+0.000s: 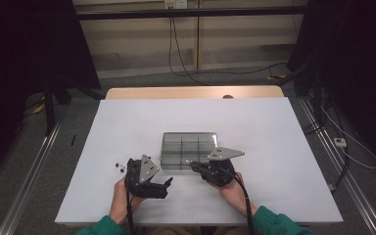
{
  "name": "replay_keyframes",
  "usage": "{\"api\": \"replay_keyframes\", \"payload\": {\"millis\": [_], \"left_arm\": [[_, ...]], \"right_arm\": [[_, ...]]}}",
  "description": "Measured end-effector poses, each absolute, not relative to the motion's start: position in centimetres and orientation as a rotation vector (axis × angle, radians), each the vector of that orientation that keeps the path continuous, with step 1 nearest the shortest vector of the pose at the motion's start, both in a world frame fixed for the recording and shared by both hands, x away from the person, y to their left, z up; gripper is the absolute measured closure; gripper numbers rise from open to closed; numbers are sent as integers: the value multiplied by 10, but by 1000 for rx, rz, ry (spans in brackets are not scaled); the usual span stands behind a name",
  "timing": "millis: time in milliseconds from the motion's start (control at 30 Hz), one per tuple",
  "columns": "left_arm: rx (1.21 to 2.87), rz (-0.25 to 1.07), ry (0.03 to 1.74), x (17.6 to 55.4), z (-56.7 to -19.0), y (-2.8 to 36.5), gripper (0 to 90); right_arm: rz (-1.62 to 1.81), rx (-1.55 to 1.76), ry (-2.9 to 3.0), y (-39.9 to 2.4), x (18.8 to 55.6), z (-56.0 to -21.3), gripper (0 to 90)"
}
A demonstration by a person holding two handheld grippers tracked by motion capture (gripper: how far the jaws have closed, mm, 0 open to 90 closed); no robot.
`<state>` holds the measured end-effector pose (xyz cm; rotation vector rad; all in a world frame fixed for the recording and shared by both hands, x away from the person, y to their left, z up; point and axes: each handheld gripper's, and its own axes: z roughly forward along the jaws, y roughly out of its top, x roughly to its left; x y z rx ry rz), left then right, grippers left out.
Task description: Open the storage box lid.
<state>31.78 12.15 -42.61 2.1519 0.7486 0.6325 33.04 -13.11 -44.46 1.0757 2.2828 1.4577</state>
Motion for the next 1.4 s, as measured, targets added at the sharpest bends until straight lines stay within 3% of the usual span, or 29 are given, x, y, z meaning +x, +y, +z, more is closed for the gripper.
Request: {"api": "replay_keyframes", "payload": {"millis": [400,567,900,1400], "left_arm": [[2106,670,823,332,-424,115,441],[2088,679,821,333,-424,114,532],[2029,723,799,332,-427,116,577],[1965,730,764,339,-421,122,605]], "right_arm": [[1470,1076,2283,-133,331,-442,869],[1473,1073,2280,-134,331,-441,869],[1450,1065,2279,-136,329,-436,841],[1316,1155,2265,-180,319,-425,675]]}}
